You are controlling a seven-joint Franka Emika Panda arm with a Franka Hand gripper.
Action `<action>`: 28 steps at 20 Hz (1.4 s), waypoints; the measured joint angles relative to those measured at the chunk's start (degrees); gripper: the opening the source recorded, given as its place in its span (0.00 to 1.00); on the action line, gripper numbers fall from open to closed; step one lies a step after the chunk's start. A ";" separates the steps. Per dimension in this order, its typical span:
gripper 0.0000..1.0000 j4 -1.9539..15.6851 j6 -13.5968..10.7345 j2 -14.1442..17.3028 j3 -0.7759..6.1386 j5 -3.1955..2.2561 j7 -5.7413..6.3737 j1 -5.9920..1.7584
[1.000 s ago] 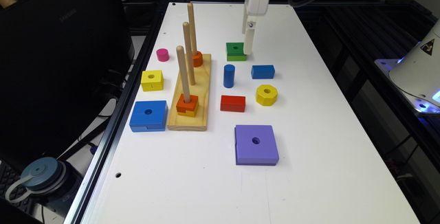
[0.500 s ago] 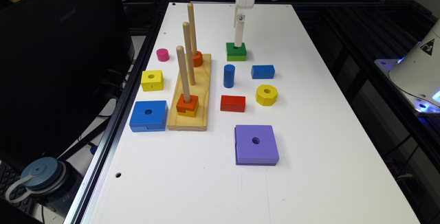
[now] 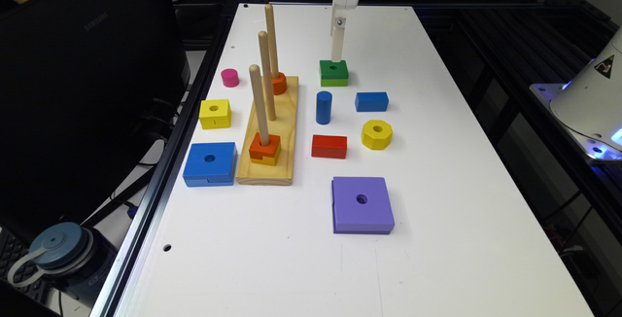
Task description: Pick up green block.
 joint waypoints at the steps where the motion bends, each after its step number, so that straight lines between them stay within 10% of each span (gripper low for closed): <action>1: 1.00 0.12 0.00 0.01 -0.06 -0.01 -0.58 -0.51; 5: 1.00 0.70 0.00 0.31 -0.05 -0.01 -1.84 -1.68; 28: 1.00 1.87 1.24 3.61 0.01 -0.01 -1.85 -1.68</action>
